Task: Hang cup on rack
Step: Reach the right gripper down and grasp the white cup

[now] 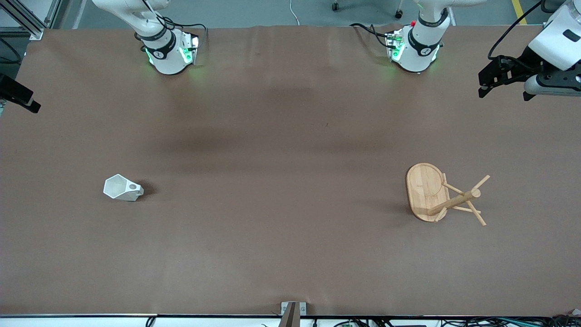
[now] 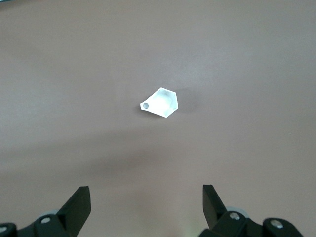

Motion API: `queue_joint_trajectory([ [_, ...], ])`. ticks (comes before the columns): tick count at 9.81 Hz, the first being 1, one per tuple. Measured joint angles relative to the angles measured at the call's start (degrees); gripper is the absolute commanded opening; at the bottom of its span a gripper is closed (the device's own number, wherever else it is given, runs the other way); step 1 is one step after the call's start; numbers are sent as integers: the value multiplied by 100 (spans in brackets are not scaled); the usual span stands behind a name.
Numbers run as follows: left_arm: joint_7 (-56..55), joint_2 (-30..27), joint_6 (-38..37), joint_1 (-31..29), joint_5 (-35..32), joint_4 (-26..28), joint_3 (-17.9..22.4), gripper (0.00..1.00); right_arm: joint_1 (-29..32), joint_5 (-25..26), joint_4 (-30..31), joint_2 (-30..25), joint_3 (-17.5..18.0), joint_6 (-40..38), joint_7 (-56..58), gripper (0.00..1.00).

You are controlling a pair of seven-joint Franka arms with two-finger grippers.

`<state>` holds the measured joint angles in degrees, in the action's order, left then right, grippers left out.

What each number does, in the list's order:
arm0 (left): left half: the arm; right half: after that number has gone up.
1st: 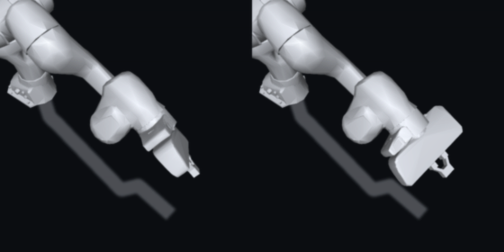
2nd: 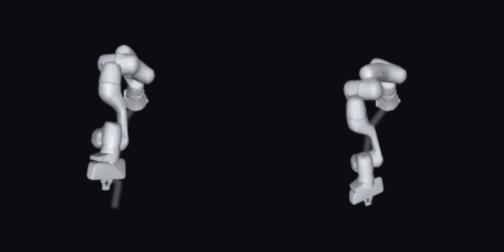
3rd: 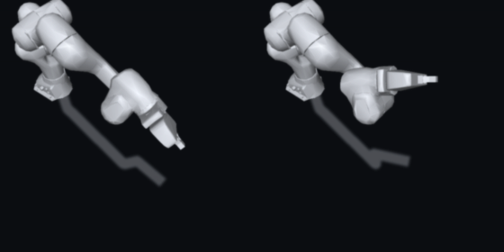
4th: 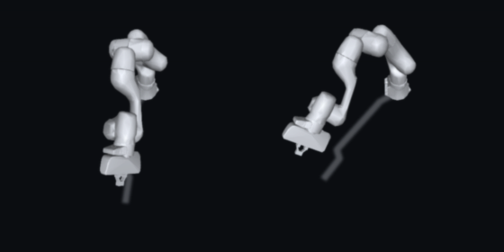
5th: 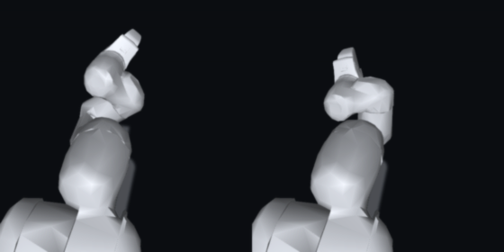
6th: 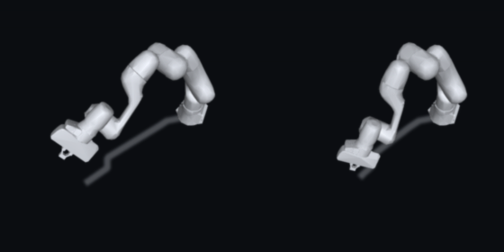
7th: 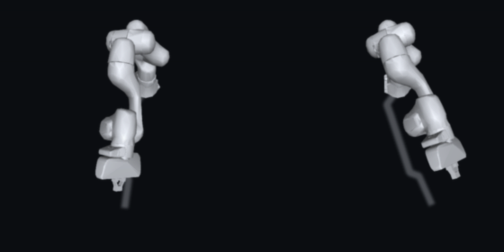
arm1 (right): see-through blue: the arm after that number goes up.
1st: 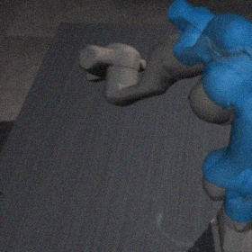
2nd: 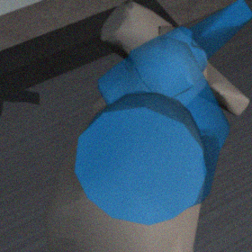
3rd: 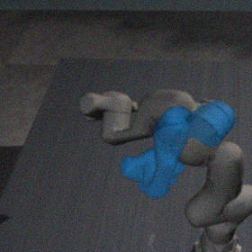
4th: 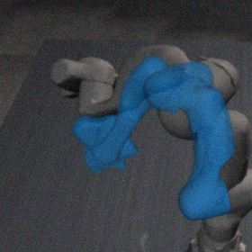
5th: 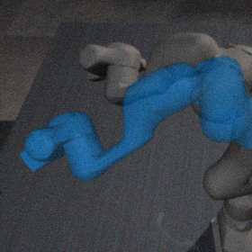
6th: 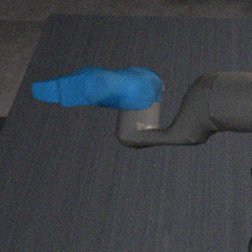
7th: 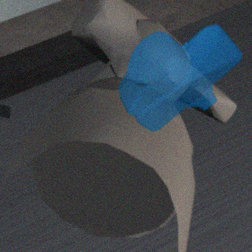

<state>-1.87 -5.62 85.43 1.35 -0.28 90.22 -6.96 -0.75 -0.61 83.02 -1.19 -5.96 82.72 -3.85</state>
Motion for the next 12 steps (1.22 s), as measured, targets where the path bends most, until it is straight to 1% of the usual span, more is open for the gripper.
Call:
queue_joint_trajectory([
  [5, -10, 12, 0, -2, 0, -9, 2, 100, 5, 2, 15, 12, -12, 2, 0, 100],
  [7, -4, 28, 0, -4, 0, -11, 3, 100, 12, 3, 219, 182, -40, 160, 77, 100],
  [8, -3, 40, 0, -4, 0, -14, 3, 100, 14, 4, 481, 347, -62, 505, 169, 100],
  [9, 0, 47, 0, -5, 0, -17, 4, 100, 20, 6, 818, 542, -103, 1046, 268, 100],
  [12, 8, 60, 0, 1, 0, -27, 1, 100, 54, 7, 1911, 1273, -319, 3138, 875, 100],
])
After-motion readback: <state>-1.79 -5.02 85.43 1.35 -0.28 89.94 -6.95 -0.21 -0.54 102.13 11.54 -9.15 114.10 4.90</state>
